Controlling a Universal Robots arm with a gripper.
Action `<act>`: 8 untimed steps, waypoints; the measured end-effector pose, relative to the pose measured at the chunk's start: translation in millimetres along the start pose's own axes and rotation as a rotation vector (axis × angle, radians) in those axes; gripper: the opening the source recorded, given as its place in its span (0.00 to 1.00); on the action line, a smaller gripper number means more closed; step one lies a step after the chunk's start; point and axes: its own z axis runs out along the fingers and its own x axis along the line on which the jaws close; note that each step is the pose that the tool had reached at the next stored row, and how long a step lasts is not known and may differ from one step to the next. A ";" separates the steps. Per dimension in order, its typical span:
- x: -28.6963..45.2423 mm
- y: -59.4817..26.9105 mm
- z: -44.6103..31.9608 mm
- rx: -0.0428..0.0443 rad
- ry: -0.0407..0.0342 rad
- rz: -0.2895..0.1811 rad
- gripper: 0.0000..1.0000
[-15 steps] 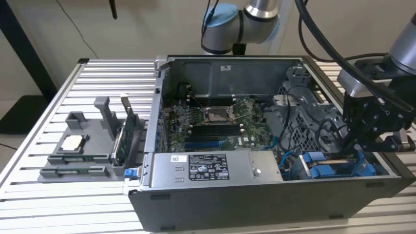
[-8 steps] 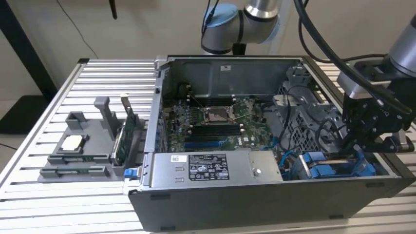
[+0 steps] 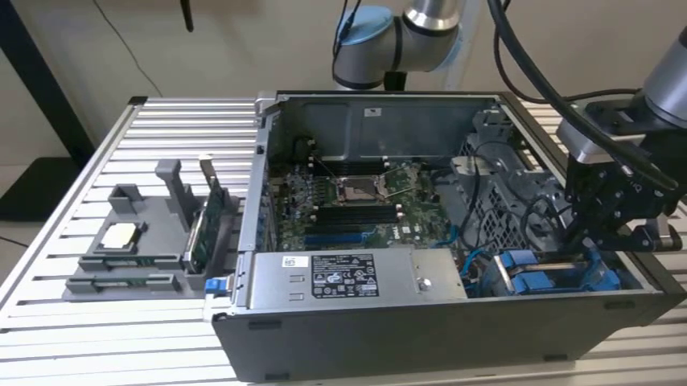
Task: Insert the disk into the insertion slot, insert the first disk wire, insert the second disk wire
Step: 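Insert the first disk wire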
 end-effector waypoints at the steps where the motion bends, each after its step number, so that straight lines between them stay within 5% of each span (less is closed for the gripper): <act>1: -0.1 0.0 -1.2 -0.0003 0.0000 0.000 0.19; 8: -0.2 -0.1 -3.3 -0.0006 0.0008 0.007 0.19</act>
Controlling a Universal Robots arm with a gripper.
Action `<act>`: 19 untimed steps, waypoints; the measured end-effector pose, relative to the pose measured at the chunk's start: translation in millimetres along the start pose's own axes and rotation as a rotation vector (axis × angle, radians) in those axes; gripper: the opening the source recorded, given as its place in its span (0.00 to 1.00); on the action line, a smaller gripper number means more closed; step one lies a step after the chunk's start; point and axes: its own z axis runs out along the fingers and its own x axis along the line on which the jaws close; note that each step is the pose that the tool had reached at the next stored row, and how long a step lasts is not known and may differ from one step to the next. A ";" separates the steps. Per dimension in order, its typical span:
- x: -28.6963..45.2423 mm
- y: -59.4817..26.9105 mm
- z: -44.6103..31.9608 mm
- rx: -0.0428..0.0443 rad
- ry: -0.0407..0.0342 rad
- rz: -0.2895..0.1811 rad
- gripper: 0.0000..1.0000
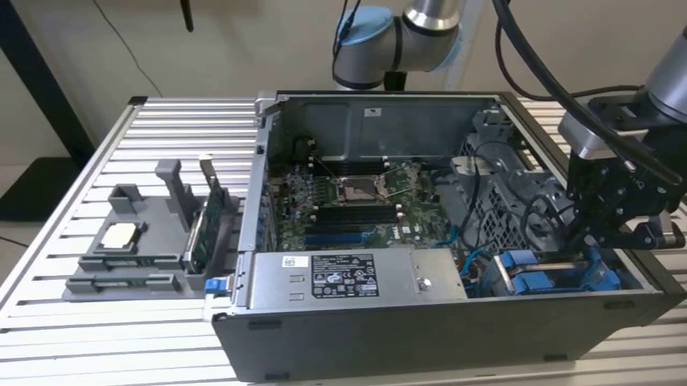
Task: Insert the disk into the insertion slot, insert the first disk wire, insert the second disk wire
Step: 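Insert the first disk wire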
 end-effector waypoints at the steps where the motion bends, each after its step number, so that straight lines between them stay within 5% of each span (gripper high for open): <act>1: 0.0 0.0 0.2 0.0002 0.0001 0.003 0.19; 19: 0.7 -2.3 4.0 0.0022 -0.0046 0.061 0.19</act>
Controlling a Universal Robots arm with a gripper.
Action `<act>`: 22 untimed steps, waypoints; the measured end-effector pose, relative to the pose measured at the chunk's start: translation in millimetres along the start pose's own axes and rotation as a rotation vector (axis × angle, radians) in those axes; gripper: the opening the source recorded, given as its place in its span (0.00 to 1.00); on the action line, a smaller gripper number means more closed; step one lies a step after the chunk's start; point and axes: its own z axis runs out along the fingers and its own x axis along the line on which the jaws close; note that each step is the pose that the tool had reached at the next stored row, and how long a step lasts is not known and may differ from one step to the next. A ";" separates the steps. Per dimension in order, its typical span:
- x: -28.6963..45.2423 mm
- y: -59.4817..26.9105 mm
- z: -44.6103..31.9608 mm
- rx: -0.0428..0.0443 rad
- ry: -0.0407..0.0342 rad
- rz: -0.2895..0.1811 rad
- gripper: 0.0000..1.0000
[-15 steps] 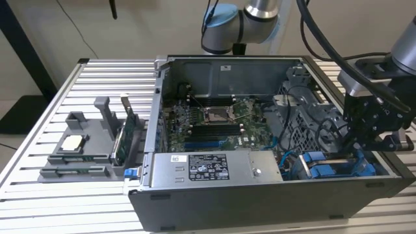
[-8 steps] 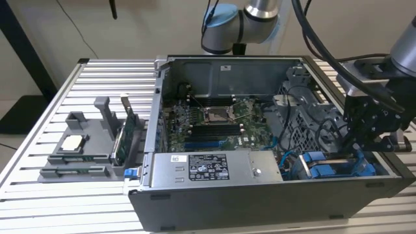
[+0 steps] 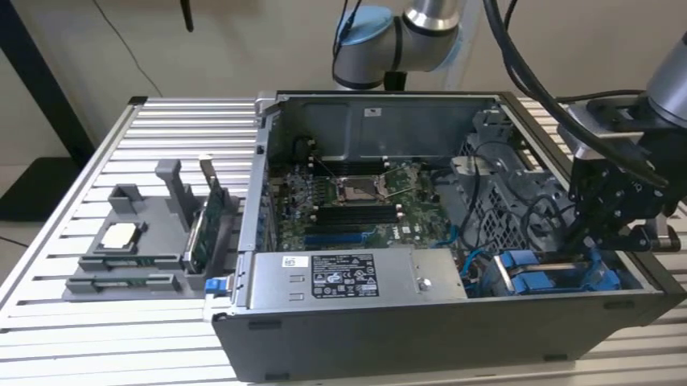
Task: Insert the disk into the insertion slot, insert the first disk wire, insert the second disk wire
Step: 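Insert the first disk wire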
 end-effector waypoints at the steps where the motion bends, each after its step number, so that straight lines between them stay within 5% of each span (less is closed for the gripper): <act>1: 0.0 -0.6 -0.1 -0.0002 0.0002 0.000 0.19; 13: 0.3 0.9 -5.5 0.0030 0.0006 0.001 0.19; 16: 0.7 4.7 -5.5 0.0147 0.0006 0.001 0.19; 20: 1.4 11.6 -5.5 0.0520 -0.0005 -0.001 0.19; 22: 1.5 13.2 -5.6 0.0592 -0.0010 -0.002 0.19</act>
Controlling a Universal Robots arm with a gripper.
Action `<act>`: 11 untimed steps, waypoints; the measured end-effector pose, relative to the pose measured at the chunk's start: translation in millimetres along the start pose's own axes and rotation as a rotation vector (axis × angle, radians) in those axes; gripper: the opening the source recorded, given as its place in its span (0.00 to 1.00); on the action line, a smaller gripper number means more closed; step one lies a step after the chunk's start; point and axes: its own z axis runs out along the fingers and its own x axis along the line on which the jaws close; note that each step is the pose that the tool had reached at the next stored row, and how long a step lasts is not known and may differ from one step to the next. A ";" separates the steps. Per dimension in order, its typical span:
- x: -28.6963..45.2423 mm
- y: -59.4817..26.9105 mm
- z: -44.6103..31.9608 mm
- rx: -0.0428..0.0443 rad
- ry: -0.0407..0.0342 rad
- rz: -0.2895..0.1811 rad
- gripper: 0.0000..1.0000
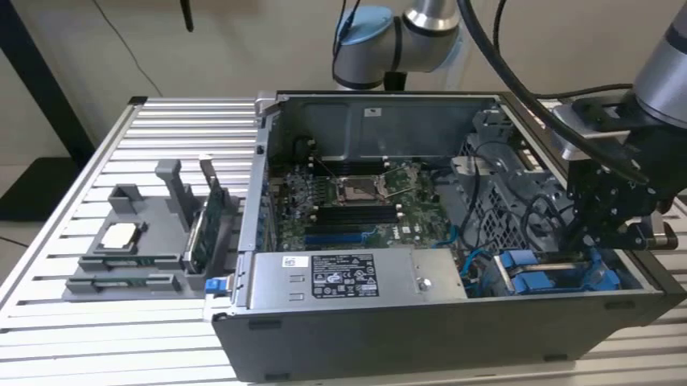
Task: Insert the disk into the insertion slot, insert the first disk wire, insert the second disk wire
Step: 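Insert the first disk wire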
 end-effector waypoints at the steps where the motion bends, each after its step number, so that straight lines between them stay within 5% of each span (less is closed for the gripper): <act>1: 0.0 0.0 0.0 0.0001 0.0000 0.000 0.19; 7: 0.0 0.7 0.0 0.0048 -0.0005 0.000 0.19; 11: 0.4 5.6 0.2 0.0355 -0.0027 -0.002 0.19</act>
